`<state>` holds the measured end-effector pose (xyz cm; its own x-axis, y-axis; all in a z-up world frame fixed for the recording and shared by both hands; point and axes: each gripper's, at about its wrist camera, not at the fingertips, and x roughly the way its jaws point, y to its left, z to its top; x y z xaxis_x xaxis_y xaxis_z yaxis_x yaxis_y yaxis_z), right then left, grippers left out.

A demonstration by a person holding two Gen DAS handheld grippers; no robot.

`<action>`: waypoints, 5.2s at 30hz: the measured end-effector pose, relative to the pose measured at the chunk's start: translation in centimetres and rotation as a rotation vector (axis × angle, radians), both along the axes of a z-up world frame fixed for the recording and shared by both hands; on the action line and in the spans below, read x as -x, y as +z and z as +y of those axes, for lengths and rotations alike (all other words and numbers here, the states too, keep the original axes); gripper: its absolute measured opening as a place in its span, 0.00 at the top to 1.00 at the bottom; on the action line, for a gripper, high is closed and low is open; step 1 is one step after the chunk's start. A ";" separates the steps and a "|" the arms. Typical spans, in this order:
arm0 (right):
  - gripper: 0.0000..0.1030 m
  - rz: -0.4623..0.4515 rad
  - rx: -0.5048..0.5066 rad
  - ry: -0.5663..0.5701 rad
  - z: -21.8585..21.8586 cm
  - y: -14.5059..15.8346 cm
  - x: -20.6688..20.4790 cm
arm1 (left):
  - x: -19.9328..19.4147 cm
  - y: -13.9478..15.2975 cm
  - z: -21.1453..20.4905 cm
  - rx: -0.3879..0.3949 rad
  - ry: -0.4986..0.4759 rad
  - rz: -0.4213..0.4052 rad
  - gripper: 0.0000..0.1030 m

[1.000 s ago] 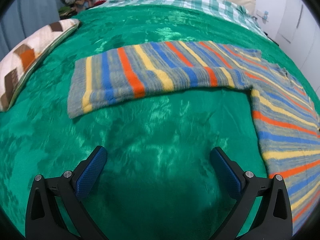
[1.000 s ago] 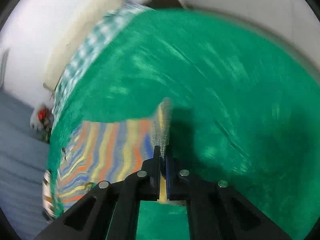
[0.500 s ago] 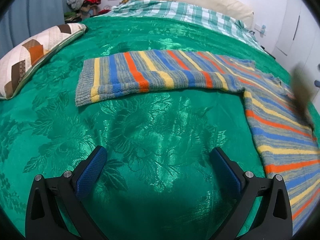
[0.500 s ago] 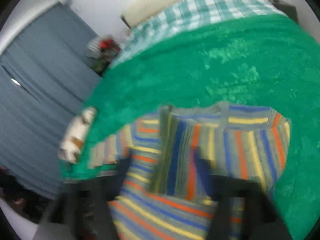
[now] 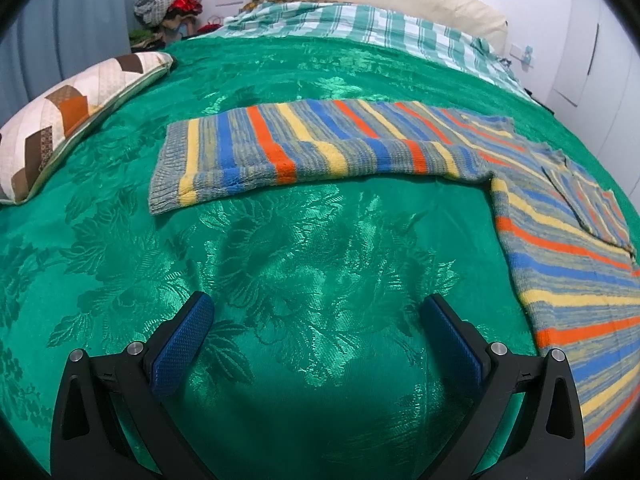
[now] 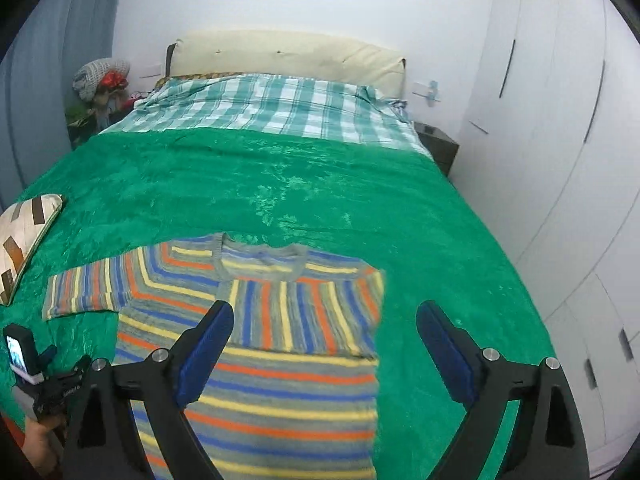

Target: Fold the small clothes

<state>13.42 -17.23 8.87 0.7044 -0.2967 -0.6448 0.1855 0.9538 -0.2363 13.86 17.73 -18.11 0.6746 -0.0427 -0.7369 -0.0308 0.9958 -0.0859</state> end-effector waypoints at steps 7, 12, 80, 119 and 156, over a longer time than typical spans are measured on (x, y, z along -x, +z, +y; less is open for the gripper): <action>0.11 -0.029 0.013 -0.022 -0.6 2.1 3.6 | 0.1 0.1 0.0 0.004 0.001 -0.003 0.00; 0.11 -0.045 0.038 -0.036 -0.5 2.8 4.7 | 0.1 0.0 0.0 0.003 0.002 -0.003 0.00; 0.11 0.207 -0.141 0.053 -4.8 -14.2 11.2 | -15.1 17.1 -21.1 0.217 -0.483 0.017 0.97; 0.11 0.223 -0.198 -0.027 -9.1 -15.7 11.3 | -16.2 5.7 -14.5 0.068 -0.109 0.153 0.37; 0.01 0.448 -0.212 0.012 -9.4 -21.3 15.0 | 8.1 0.9 -17.1 -0.098 -0.444 0.234 0.08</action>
